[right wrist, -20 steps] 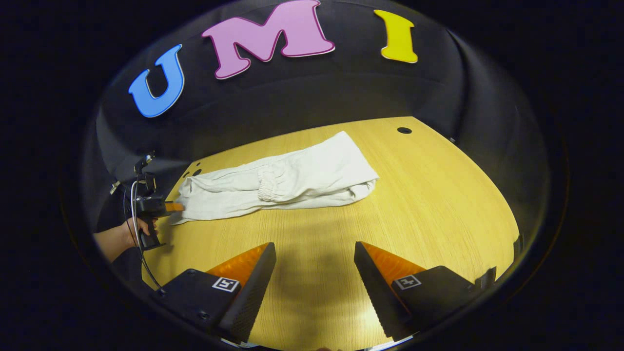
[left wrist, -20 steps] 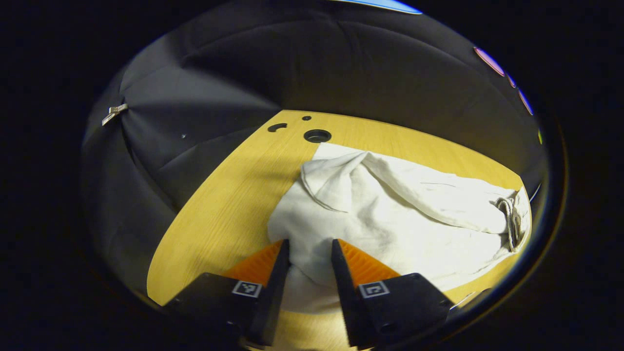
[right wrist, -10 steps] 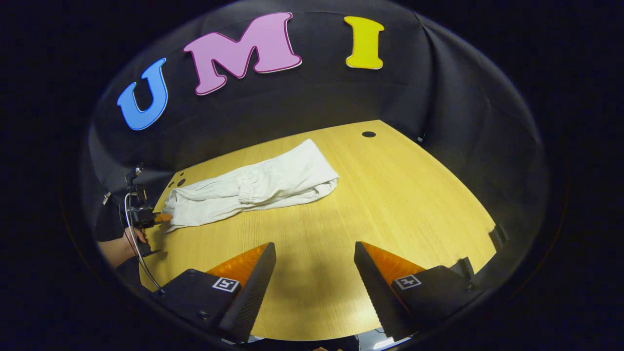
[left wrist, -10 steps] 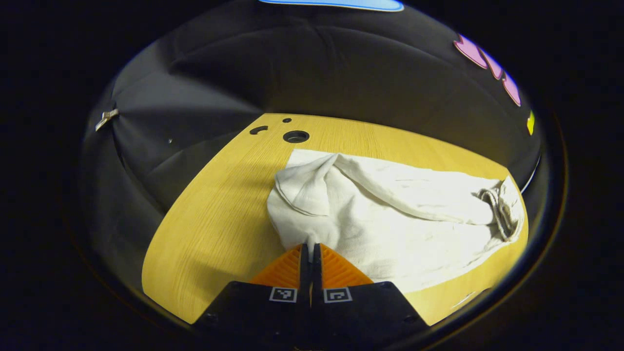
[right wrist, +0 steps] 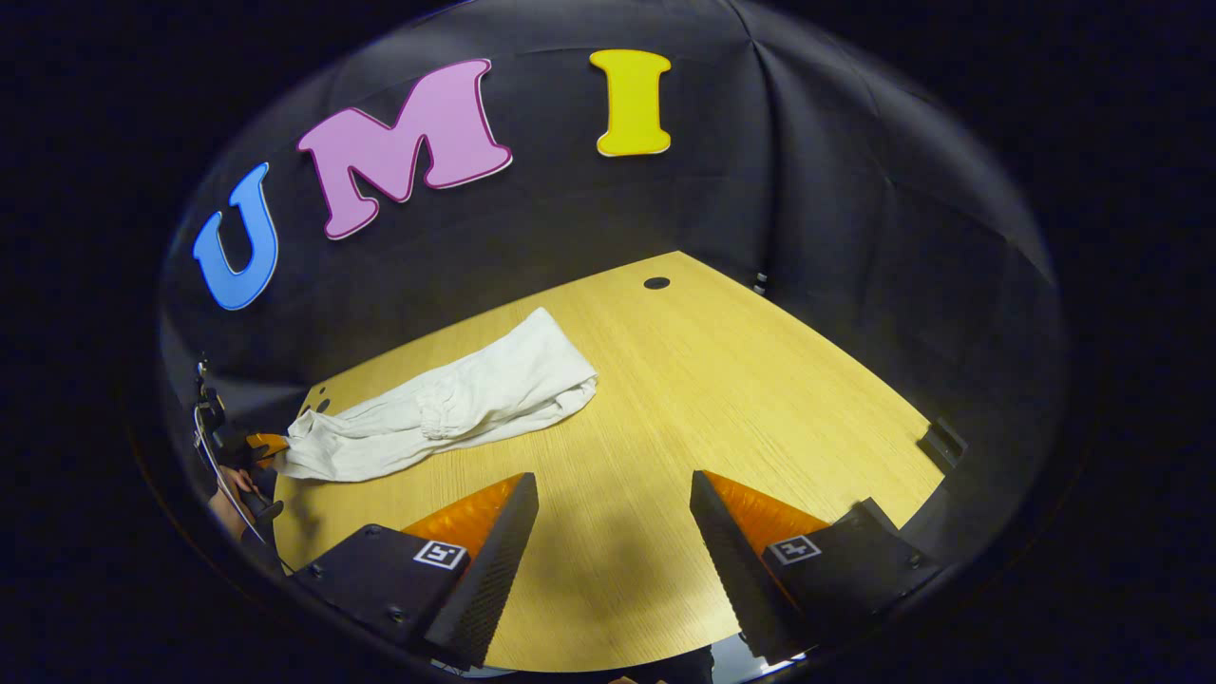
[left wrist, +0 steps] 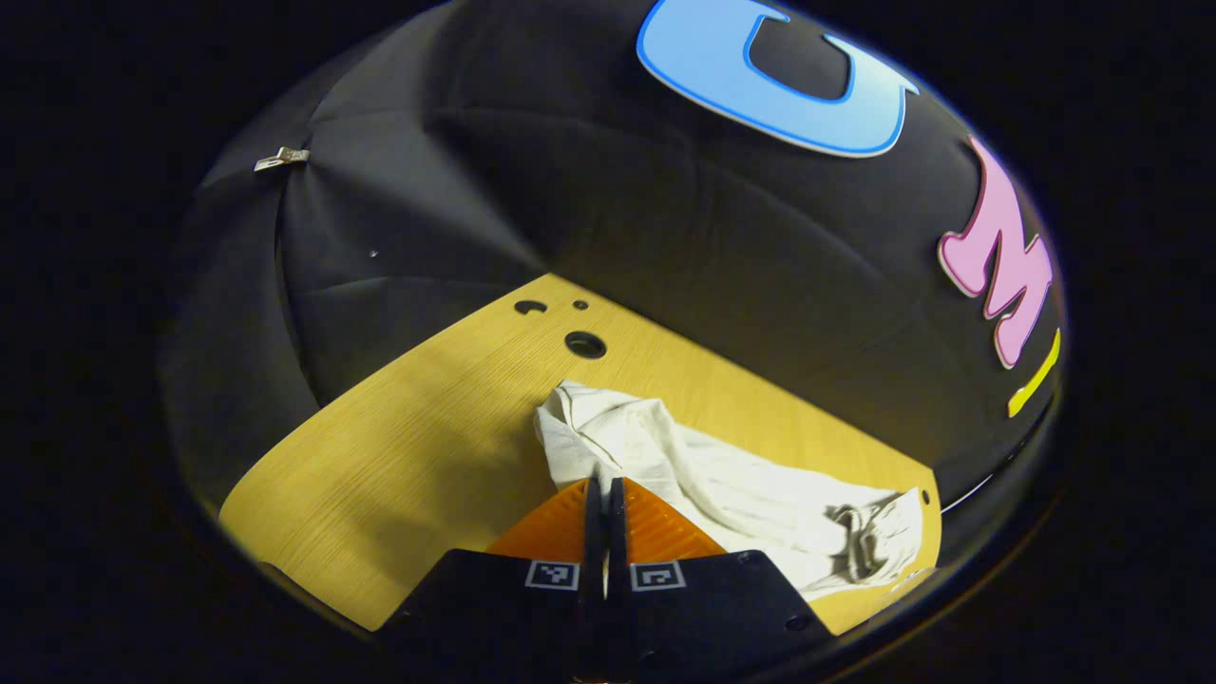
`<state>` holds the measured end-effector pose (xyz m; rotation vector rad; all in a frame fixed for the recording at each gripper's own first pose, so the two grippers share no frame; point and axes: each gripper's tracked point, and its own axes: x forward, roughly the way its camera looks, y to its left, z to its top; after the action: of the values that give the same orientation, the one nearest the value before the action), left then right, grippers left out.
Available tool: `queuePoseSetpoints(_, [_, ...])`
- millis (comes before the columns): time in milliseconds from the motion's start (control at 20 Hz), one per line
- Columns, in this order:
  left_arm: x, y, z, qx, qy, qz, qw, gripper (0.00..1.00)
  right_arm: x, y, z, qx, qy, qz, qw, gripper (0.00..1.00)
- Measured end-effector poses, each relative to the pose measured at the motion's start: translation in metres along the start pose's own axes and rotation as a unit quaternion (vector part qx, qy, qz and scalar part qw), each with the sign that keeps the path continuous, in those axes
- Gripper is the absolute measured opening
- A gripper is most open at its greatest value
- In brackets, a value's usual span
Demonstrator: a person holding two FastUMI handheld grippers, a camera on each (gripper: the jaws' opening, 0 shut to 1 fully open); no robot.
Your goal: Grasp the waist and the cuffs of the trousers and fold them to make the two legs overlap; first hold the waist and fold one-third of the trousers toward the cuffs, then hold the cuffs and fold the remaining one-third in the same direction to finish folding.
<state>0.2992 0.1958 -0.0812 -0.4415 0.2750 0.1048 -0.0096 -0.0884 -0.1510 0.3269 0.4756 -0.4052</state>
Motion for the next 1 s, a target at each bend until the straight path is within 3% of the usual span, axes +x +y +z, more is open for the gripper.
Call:
queuePoseSetpoints(550, [-0.044,-0.159,0.062,0.034,-0.085,-0.104,0.99,0.05,-0.008,-0.062,0.006,0.031,-0.01,-0.026,0.999,0.99])
queuePoseSetpoints(1000, [-0.055,-0.302,0.034,0.067,-0.089,-0.148,0.983,0.05,0.028,-0.12,0.053,0.017,-0.011,-0.005,1.0,0.99])
